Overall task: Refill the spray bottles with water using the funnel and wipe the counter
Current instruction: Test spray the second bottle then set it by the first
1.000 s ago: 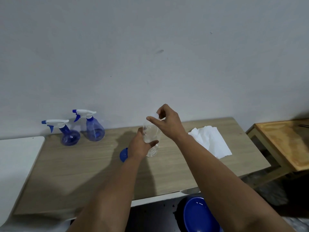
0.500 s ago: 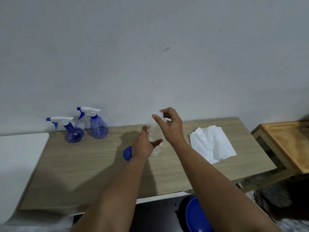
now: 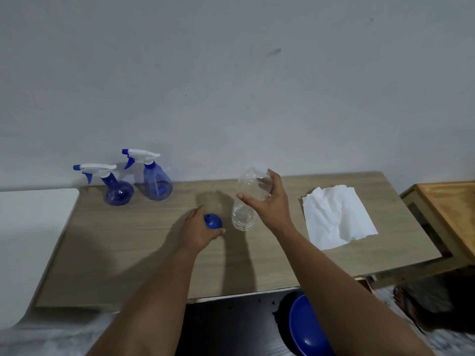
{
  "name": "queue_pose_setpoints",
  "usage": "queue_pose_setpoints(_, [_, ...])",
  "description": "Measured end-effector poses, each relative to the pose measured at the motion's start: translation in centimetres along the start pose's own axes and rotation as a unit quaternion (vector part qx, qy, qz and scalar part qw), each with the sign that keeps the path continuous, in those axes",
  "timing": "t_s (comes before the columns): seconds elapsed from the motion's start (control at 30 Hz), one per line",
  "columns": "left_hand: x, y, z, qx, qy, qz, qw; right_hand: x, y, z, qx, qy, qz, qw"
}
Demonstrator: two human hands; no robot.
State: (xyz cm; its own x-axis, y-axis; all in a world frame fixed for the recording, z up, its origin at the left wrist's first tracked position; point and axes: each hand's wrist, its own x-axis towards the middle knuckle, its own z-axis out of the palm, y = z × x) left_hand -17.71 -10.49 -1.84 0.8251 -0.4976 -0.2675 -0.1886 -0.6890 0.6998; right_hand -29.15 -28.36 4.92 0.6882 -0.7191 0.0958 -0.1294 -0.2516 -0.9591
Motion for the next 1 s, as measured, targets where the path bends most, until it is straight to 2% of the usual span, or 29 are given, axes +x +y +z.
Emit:
queue_pose_setpoints(0.1, [0.5, -1.3, 0.3, 0.028, 0.003, 0.001, 1.000, -0.4, 2.3, 0.8, -0.015, -0.016, 0.024, 0.999])
queue_pose_setpoints(0.17, [0.6, -2.0, 0.3, 0.077, 0.014, 0.028, 0.997, -0.9, 3.8, 1.5, -0.026, -0.022, 0.033, 0.999])
queue_pose_setpoints(0.3, [0.5, -2.3, 0.3, 0.103, 0.034, 0.076, 0.991, -1.9, 5.8, 2.5, -0.018, -0.013, 0.050, 0.999])
queue_pose_setpoints(0.4, [1.3, -1.6, -0.1, 0.147, 0.042, 0.067, 0.986, -1.3, 5.6, 2.8, -0.020, -0.001, 0.043, 0.999])
queue_pose_setpoints(0.77, [8.4, 4.2, -3.2, 0.154, 0.068, 0.050, 0.984, 6.5, 3.3, 4.6, -0.010, -0.001, 0.033, 0.999])
queue_pose_setpoints(1.0, [12.1, 4.5, -3.0, 0.179, 0.046, 0.046, 0.982, 10.3, 4.4, 6.8, -0.007, -0.016, 0.038, 0.999])
